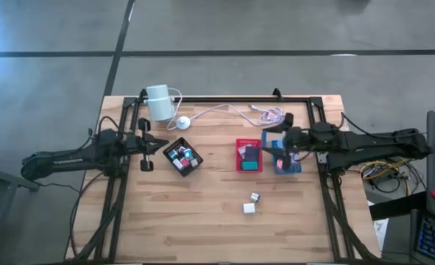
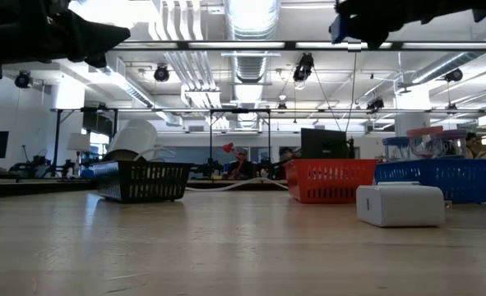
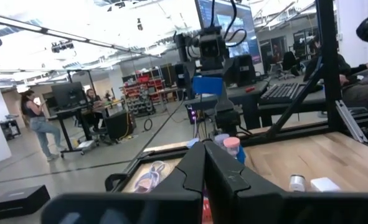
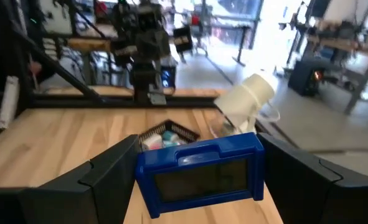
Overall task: Pick & Place Office items
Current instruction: Put the dark blue digital clock into the red bin, then put the white charger adaptor into the black bin
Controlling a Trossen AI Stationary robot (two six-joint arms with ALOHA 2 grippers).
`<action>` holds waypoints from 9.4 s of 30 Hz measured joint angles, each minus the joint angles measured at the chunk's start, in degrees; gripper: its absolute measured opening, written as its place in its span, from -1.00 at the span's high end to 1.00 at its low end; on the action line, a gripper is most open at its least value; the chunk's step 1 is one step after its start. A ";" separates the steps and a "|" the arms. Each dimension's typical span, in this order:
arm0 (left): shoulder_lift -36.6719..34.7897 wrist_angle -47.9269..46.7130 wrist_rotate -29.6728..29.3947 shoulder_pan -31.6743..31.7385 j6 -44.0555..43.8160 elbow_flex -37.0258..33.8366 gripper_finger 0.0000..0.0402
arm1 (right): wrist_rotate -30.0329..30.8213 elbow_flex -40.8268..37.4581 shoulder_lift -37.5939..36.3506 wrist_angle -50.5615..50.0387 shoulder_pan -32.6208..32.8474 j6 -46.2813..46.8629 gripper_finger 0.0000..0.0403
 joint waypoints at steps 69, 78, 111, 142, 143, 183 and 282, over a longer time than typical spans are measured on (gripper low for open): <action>0.13 0.76 0.11 -0.01 0.17 -0.02 0.95 | 2.61 15.99 47.01 -24.79 -5.70 9.60 -0.45; 0.13 0.75 0.11 0.01 0.17 -0.02 0.94 | 1.86 15.82 45.55 -24.75 -5.70 8.82 -0.63; 0.28 -0.51 0.39 0.00 -4.65 -0.04 0.95 | -3.72 -6.38 -3.33 1.99 -0.35 1.50 0.10; 38.76 7.05 -4.66 -6.63 -7.61 14.40 0.97 | -13.73 -27.76 -33.27 11.43 -0.33 0.55 0.96; 41.04 6.94 -4.66 -7.82 -7.61 15.79 0.97 | -13.71 -28.08 -33.63 11.31 -0.33 0.54 0.96; 99.21 -8.69 -14.73 -29.30 -24.68 69.20 -0.36 | -11.40 -29.91 -35.44 11.49 -0.33 1.78 0.96; 34.53 -3.85 -24.48 -30.94 -21.38 22.69 0.13 | -9.93 -31.90 -34.69 12.69 -0.31 5.13 0.96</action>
